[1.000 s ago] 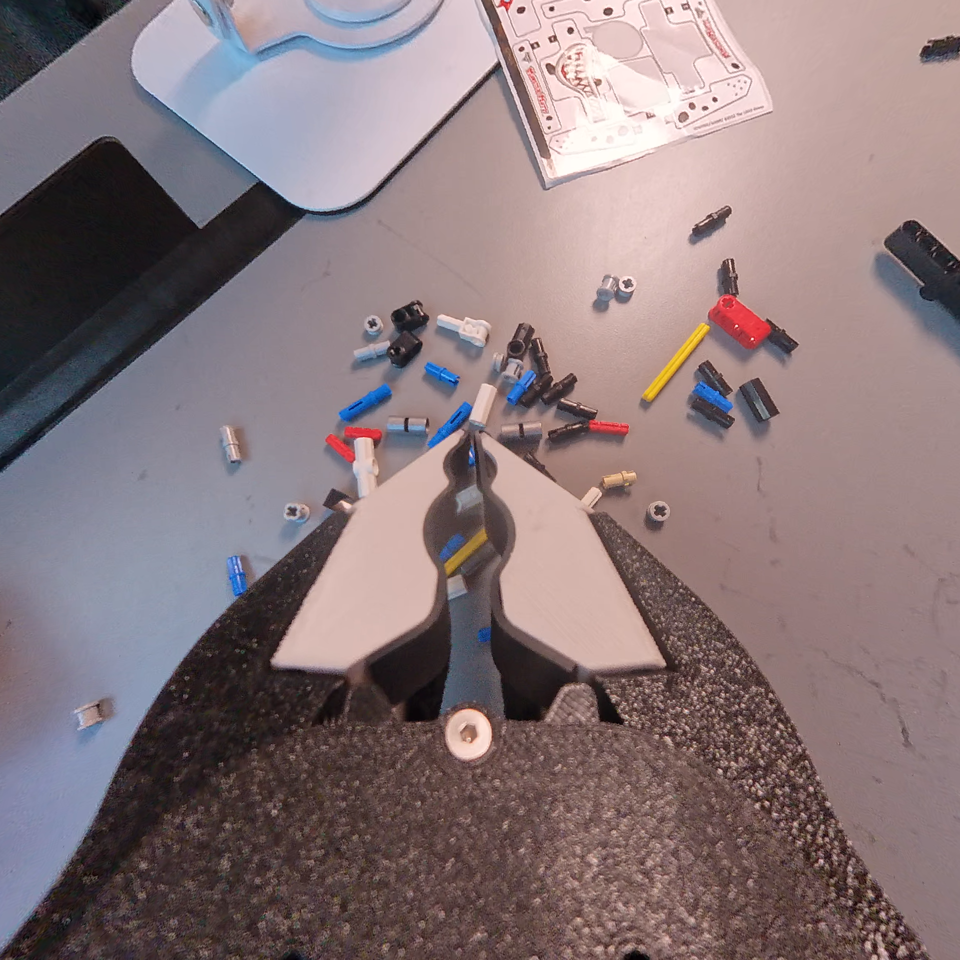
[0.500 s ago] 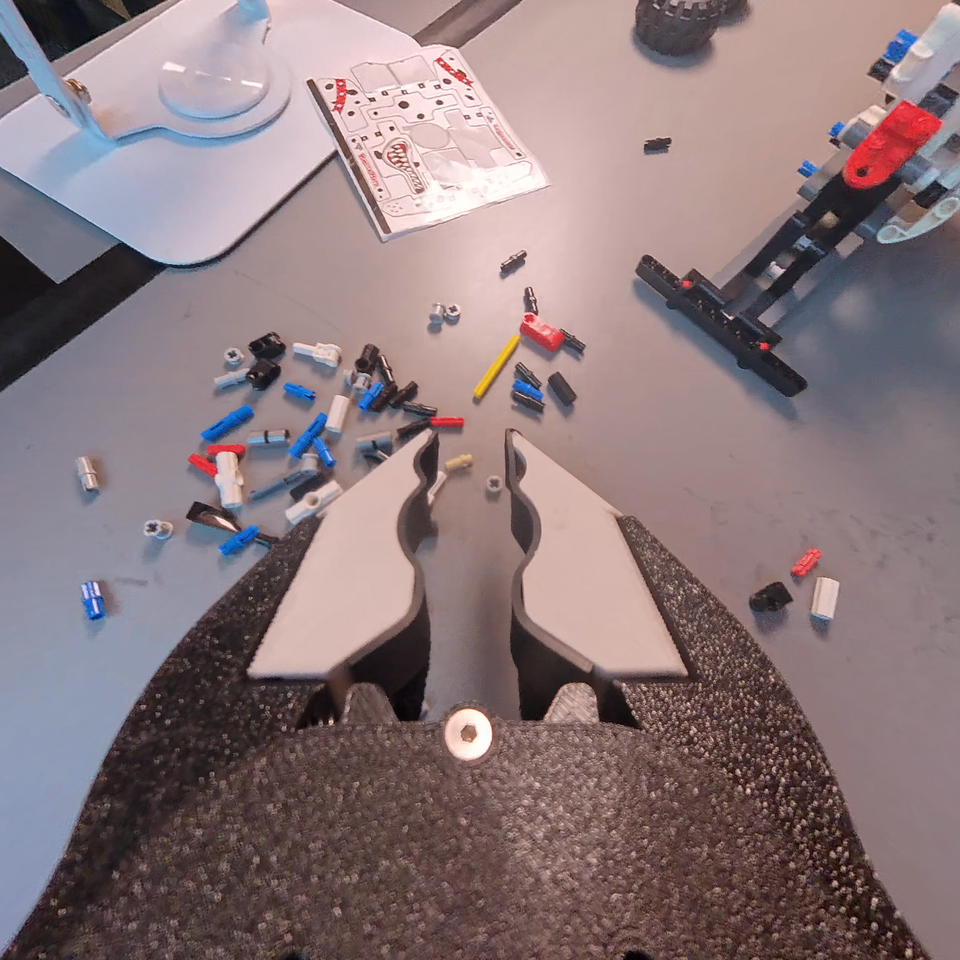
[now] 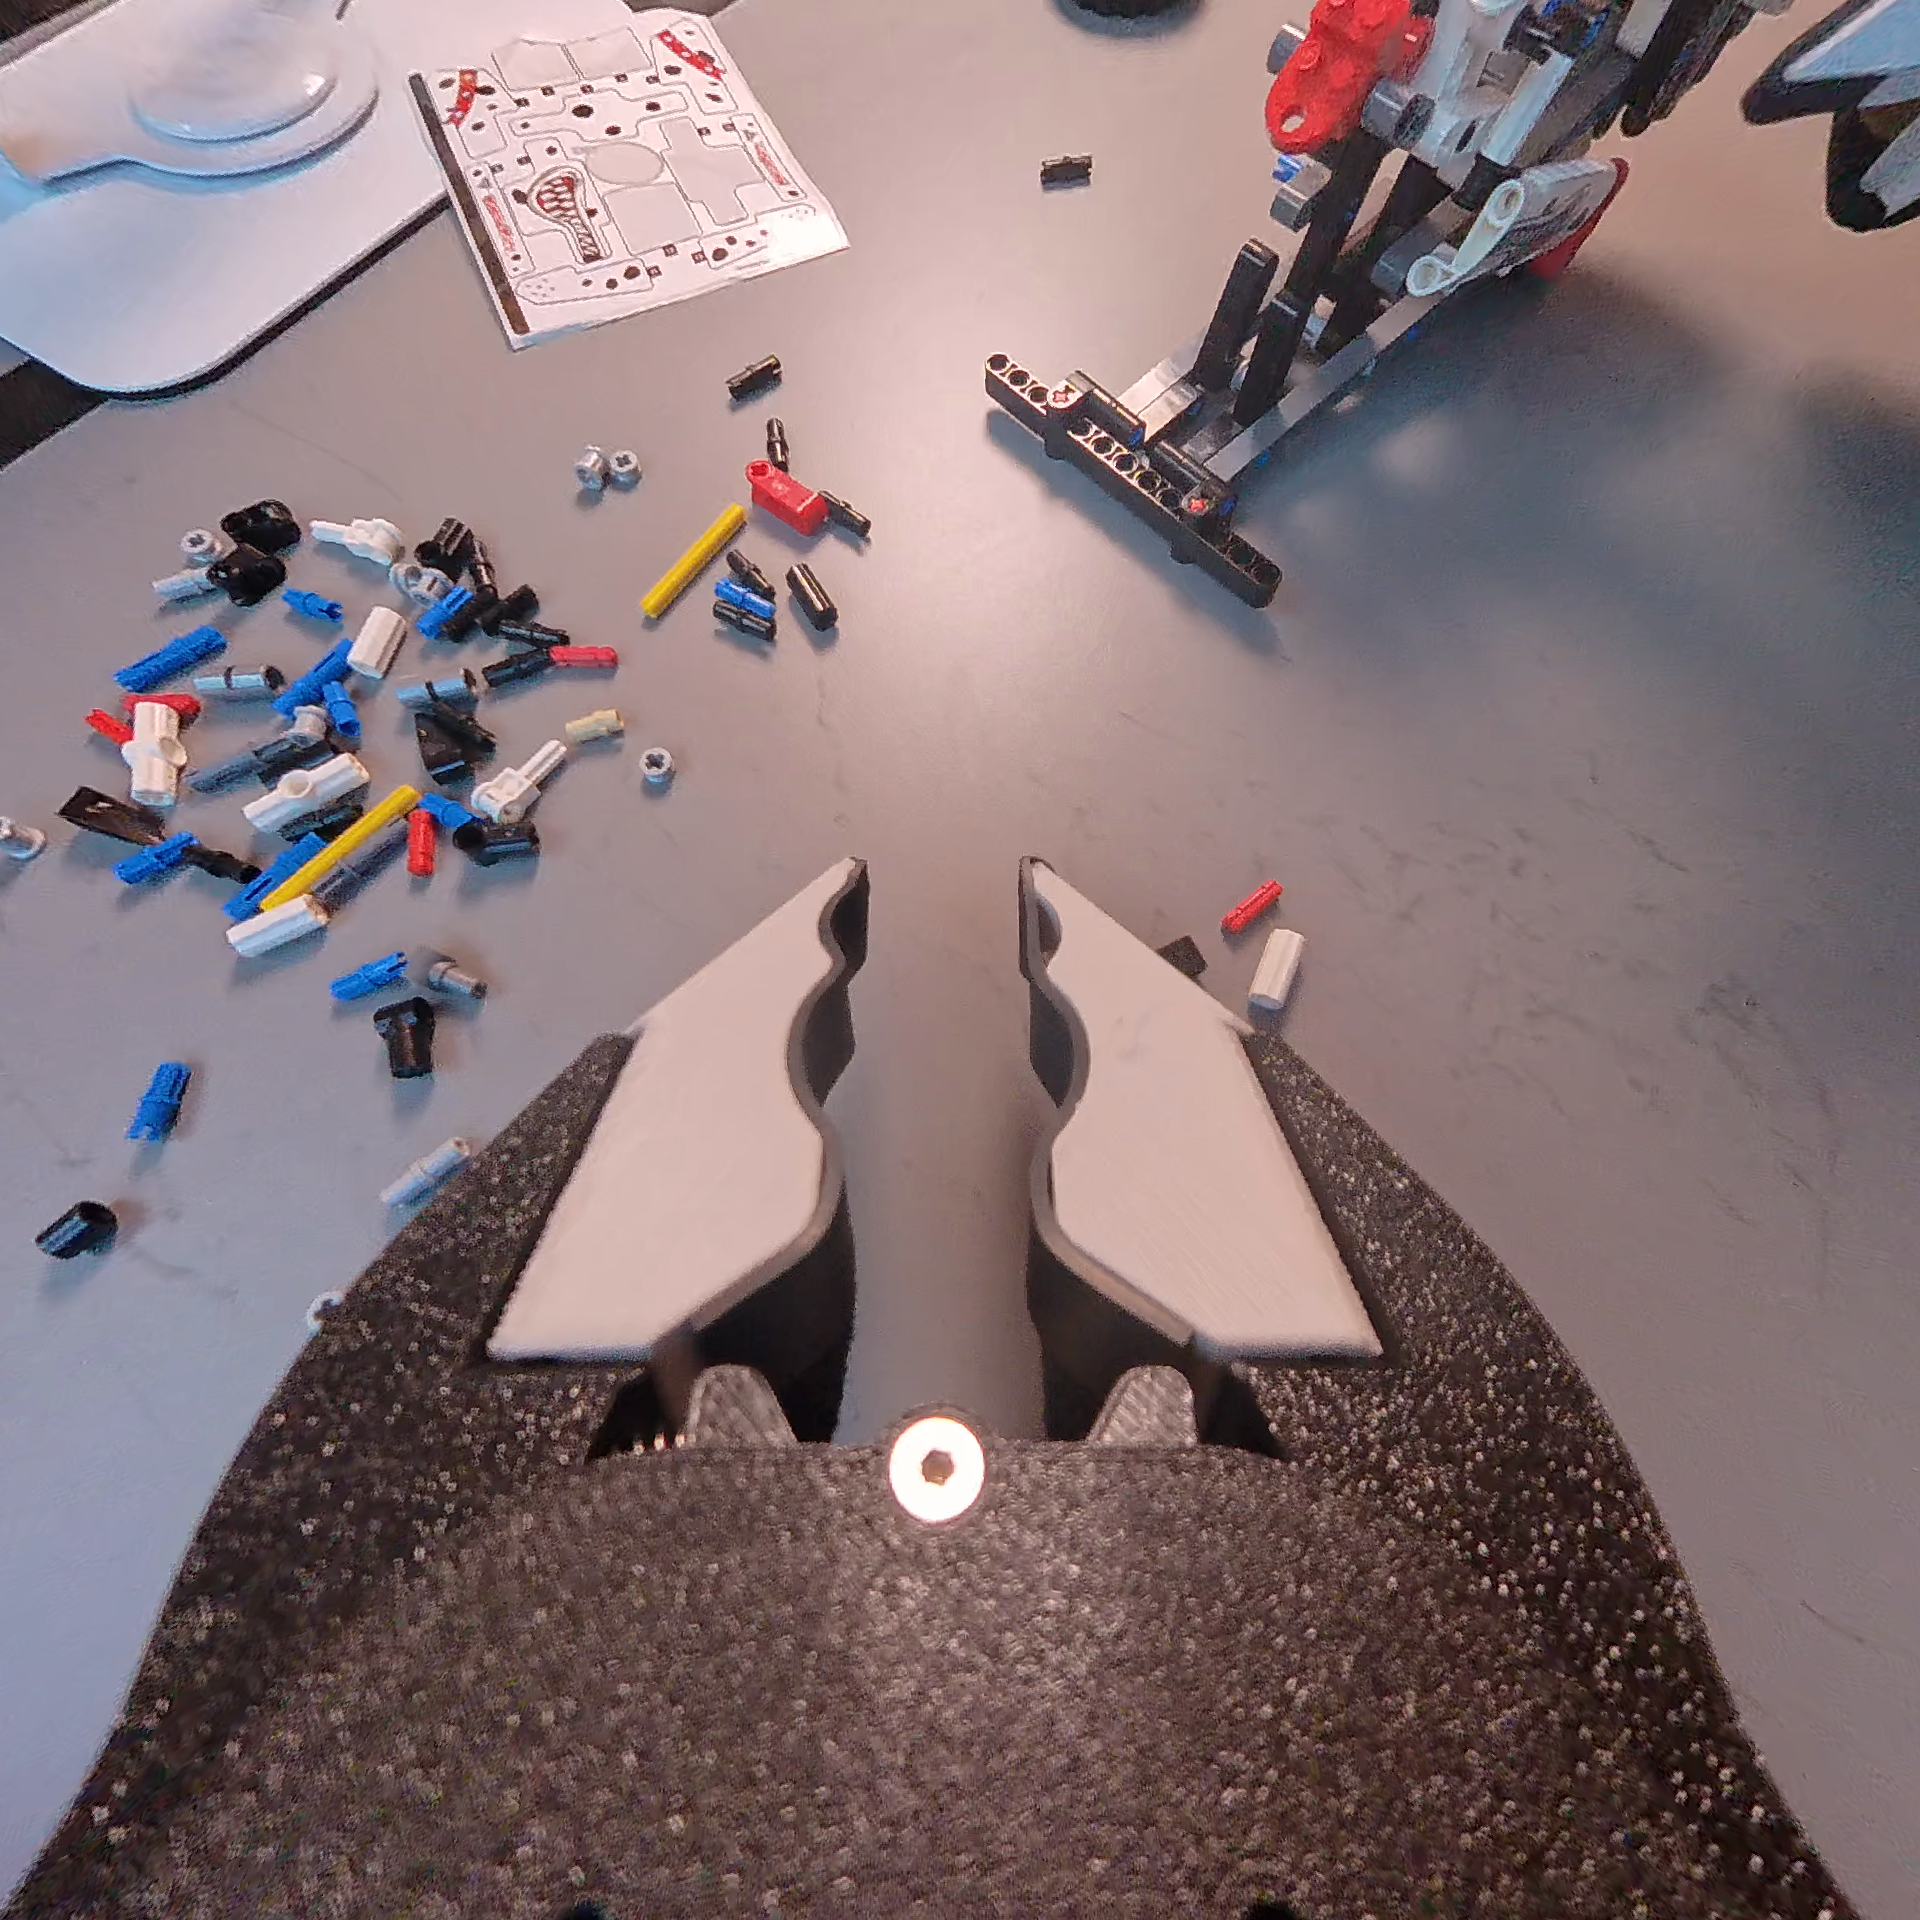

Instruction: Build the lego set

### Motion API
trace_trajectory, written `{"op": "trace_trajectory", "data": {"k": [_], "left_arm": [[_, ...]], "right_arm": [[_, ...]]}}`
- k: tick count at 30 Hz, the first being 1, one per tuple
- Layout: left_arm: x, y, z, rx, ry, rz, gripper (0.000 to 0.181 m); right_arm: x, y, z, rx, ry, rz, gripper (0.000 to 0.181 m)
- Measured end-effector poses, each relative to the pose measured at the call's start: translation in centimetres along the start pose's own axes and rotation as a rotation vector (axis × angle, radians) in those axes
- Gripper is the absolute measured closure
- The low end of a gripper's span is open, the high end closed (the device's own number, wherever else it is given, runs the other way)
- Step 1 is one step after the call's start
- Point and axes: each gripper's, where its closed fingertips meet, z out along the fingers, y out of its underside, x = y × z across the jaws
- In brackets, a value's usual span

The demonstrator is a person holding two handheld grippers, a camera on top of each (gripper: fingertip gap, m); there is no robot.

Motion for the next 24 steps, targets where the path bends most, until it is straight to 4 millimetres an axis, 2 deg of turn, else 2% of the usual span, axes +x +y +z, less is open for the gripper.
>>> {"op": "trace_trajectory", "data": {"k": [5,8,11,12,15,18,21,24], "left_arm": [[0.1,0.1,-2.0,0.068,-0.038,-0.027,0.152],[-0.4,0.1,-3.5,0.119,-0.083,-0.050,0.152],[-1.1,0.4,-4.9,0.162,-0.123,-0.081,0.152],[-1.2,0.6,-5.2,0.168,-0.130,-0.095,0.152],[-1.7,1.2,-5.6,0.175,-0.131,-0.135,0.152],[-1.8,1.4,-5.9,0.185,-0.130,-0.151,0.152],[-1.8,1.4,-5.9,0.185,-0.134,-0.146,0.151],[-1.8,1.4,-6.0,0.187,-0.133,-0.145,0.151]], "right_arm": [[0.1,-0.4,-0.6,-0.012,0.003,-0.020,0.132],[2.6,-0.5,-2.0,-0.060,0.076,-0.042,0.131],[5.1,1.1,-3.2,-0.226,0.116,-0.109,0.121],[5.2,1.8,-3.2,-0.285,0.087,-0.128,0.118],[5.0,4.8,-2.9,-0.496,-0.053,-0.154,0.103],[4.7,7.5,-2.1,-0.667,-0.182,-0.191,0.099],[4.1,8.9,-1.6,-0.769,-0.286,-0.270,0.104],[4.2,8.9,-2.0,-0.804,-0.345,-0.305,0.109]]}}
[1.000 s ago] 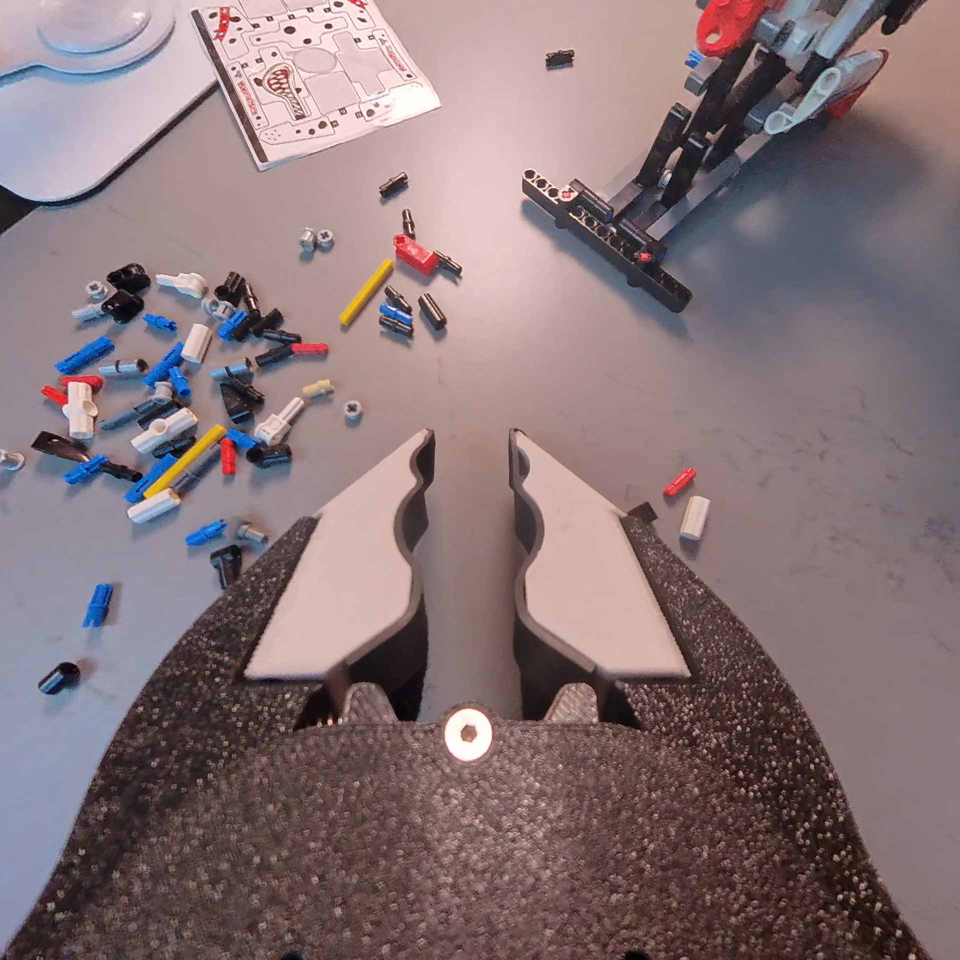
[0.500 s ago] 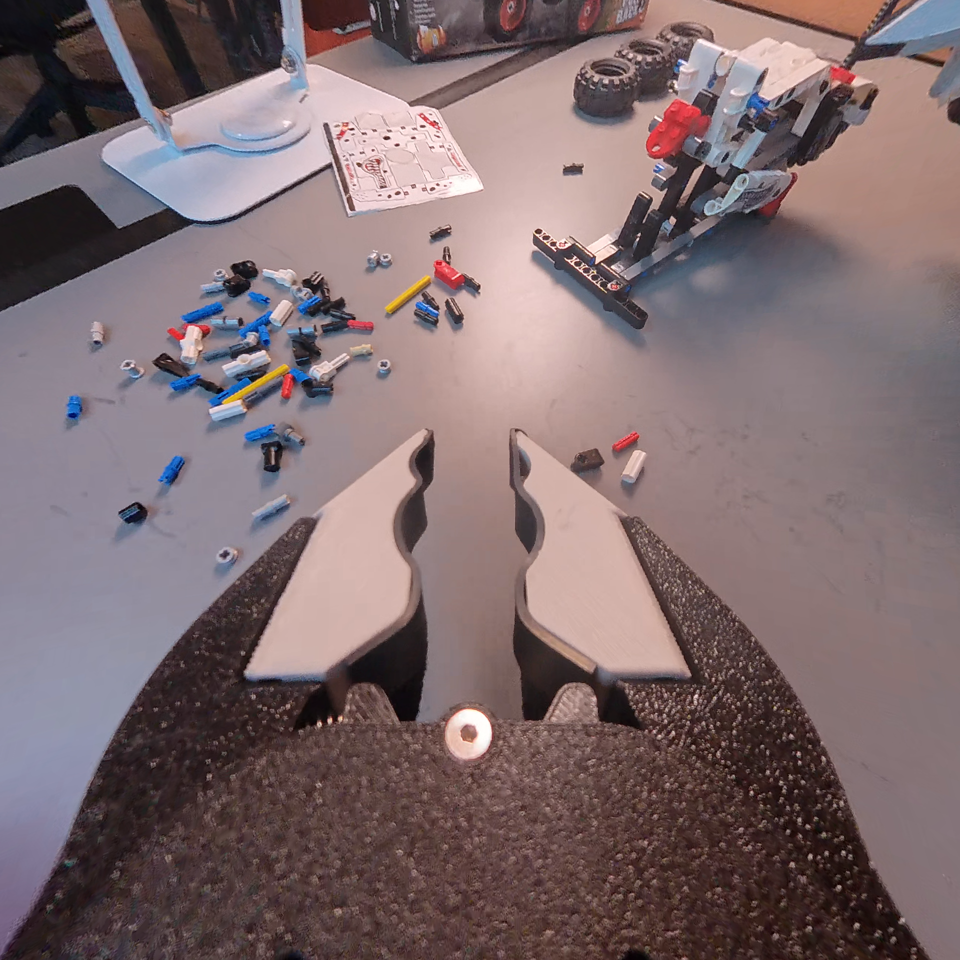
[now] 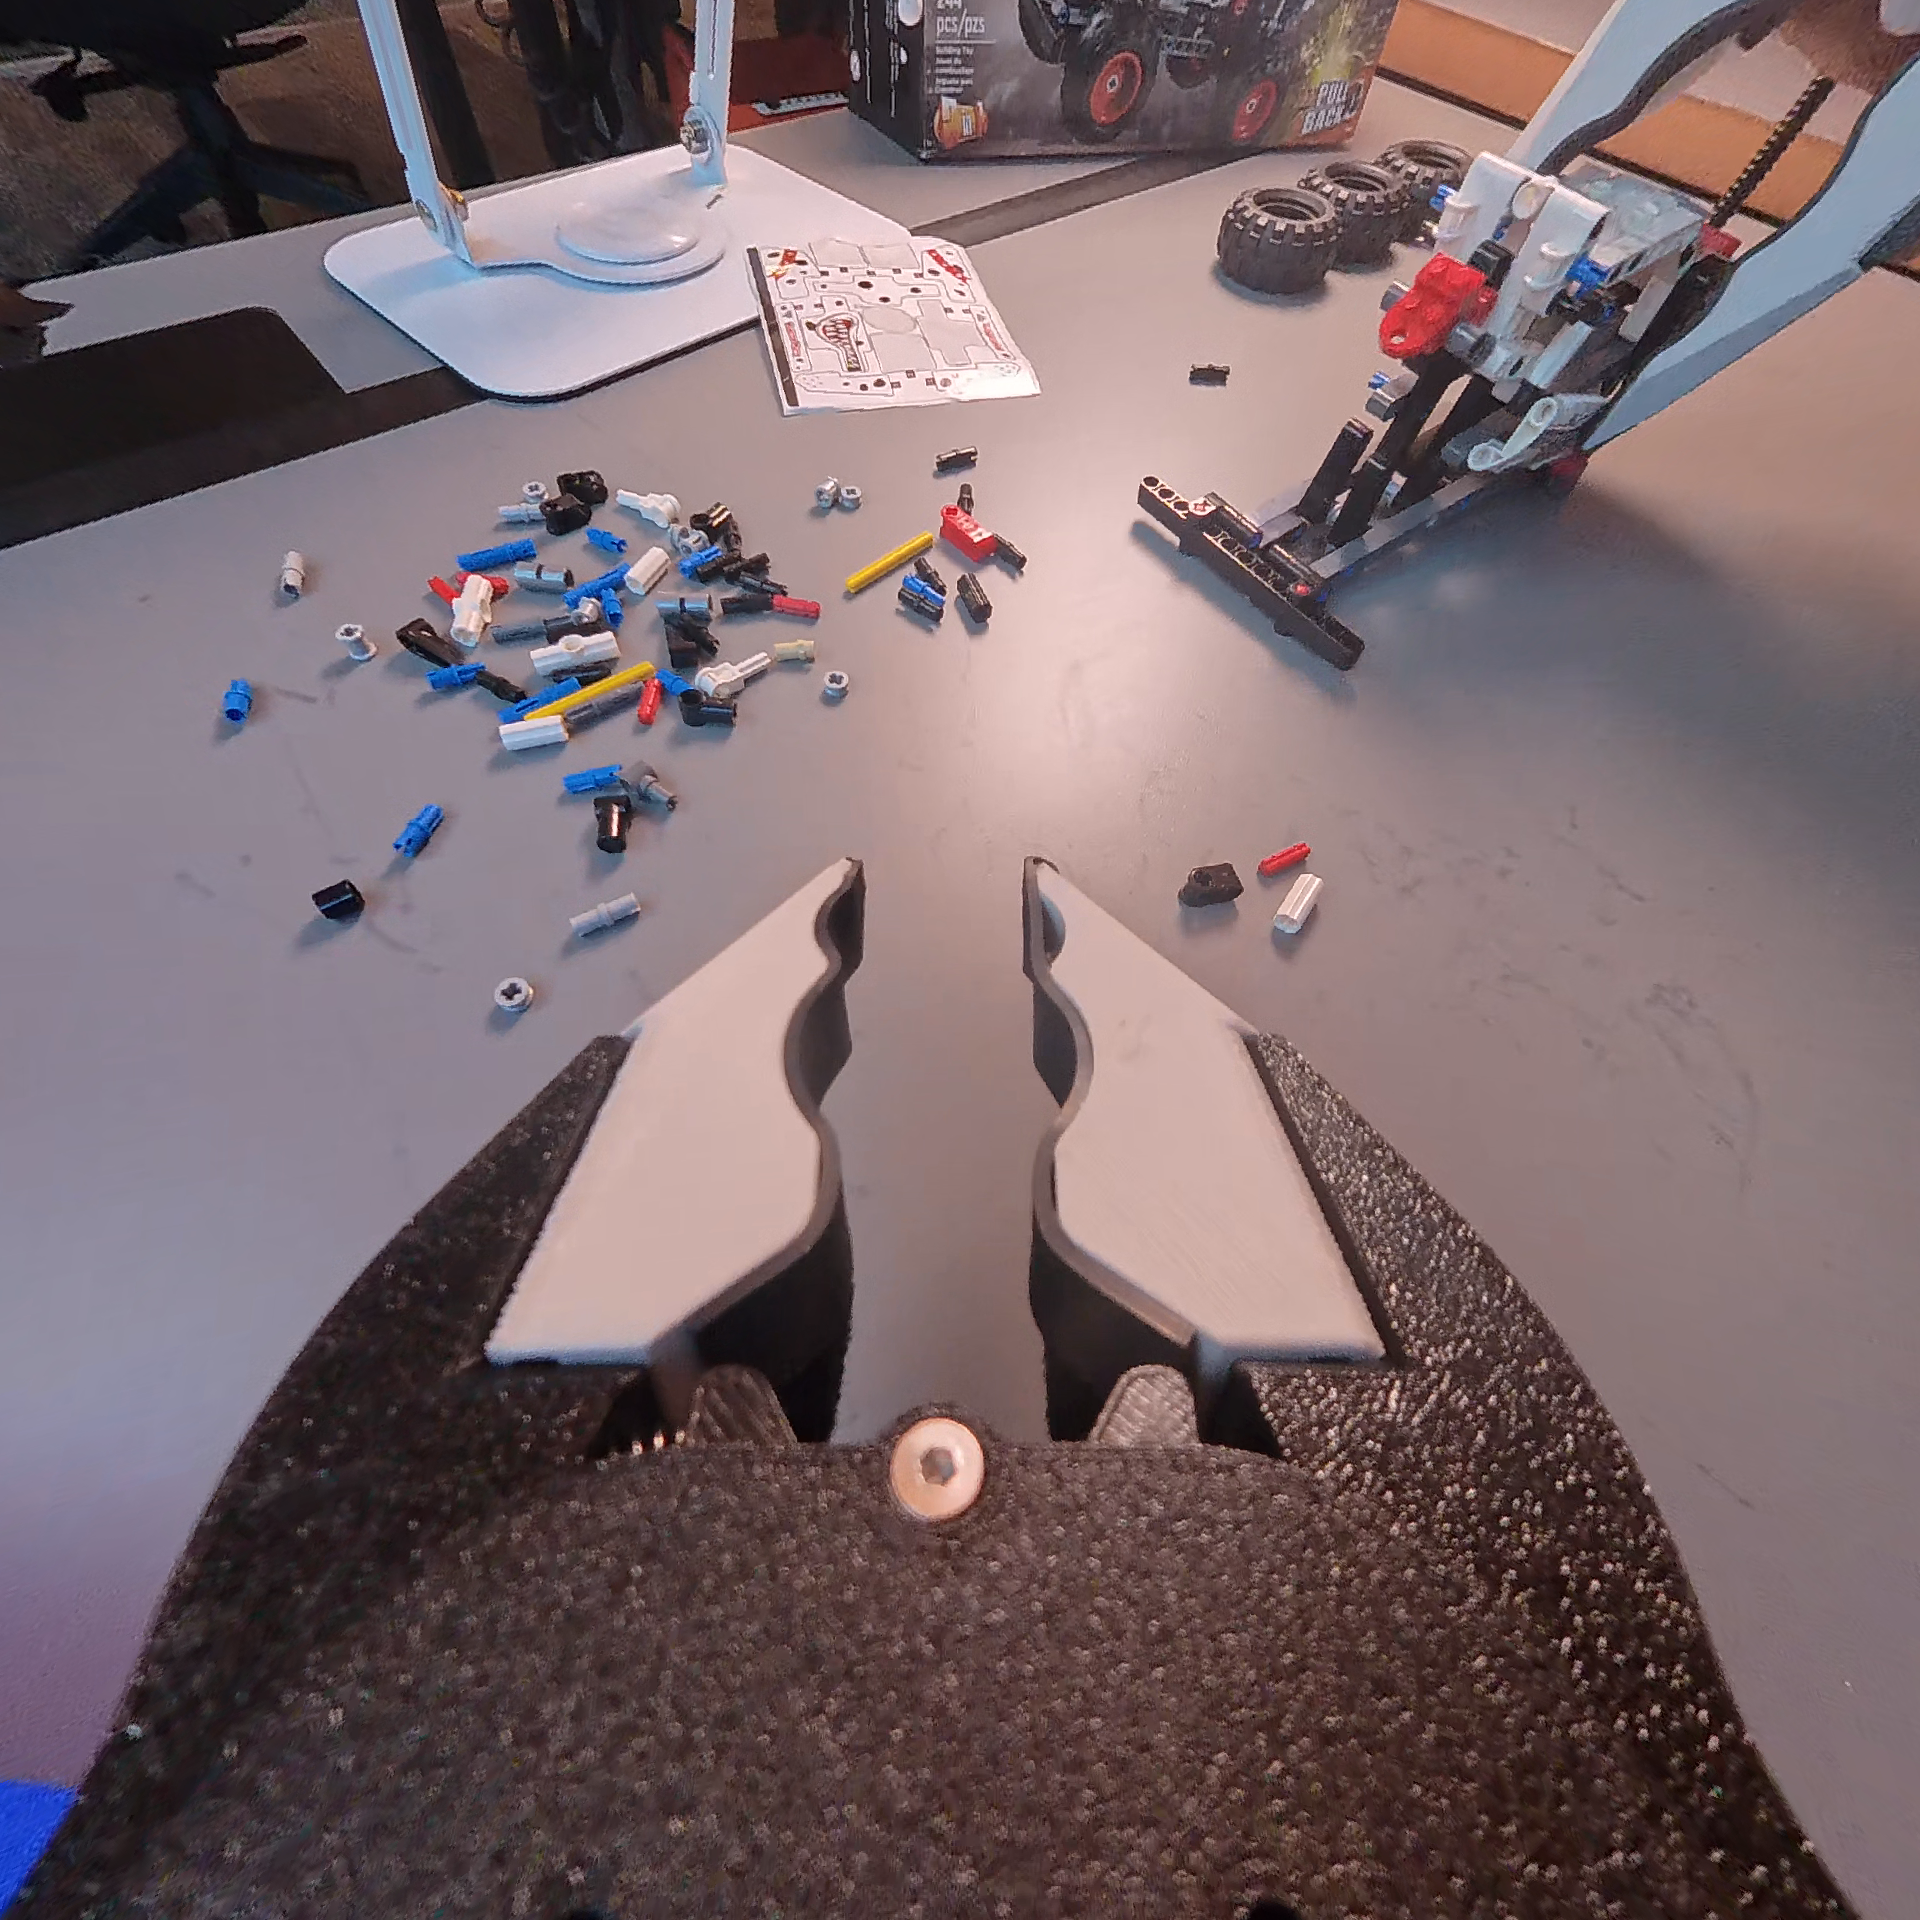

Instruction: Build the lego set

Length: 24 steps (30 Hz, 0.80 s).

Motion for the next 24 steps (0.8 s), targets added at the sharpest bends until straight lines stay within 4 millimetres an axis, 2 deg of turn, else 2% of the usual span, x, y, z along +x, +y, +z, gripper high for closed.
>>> {"op": "trace_trajectory", "data": {"k": [2,9,13,15,17,19,24], "left_arm": [[0.0,0.0,0.0,0.003,0.003,-0.002,0.151],[0.1,-0.2,-0.1,0.010,0.010,-0.005,0.150],[0.1,-0.1,0.0,0.003,0.007,-0.003,0.149],[0.1,-0.1,-0.1,0.005,0.003,-0.001,0.149],[0.0,-0.2,-0.1,0.008,0.000,-0.001,0.149],[-0.1,-0.2,-0.1,0.008,-0.004,-0.003,0.149],[-0.2,-0.1,0.0,0.004,-0.014,-0.004,0.146]], "right_arm": [[0.0,0.8,-0.8,-0.019,-0.017,-0.031,0.113],[1.6,7.2,-2.3,-0.182,0.010,-0.085,0.113],[2.2,8.2,-2.1,-0.211,0.066,-0.112,0.107],[2.4,8.2,-2.3,-0.225,0.092,-0.092,0.097],[2.3,7.2,-3.0,-0.173,0.112,-0.040,0.093],[2.4,5.2,-4.4,-0.054,0.157,0.020,0.091],[2.1,-2.8,-8.9,0.443,0.278,0.190,0.098]]}}
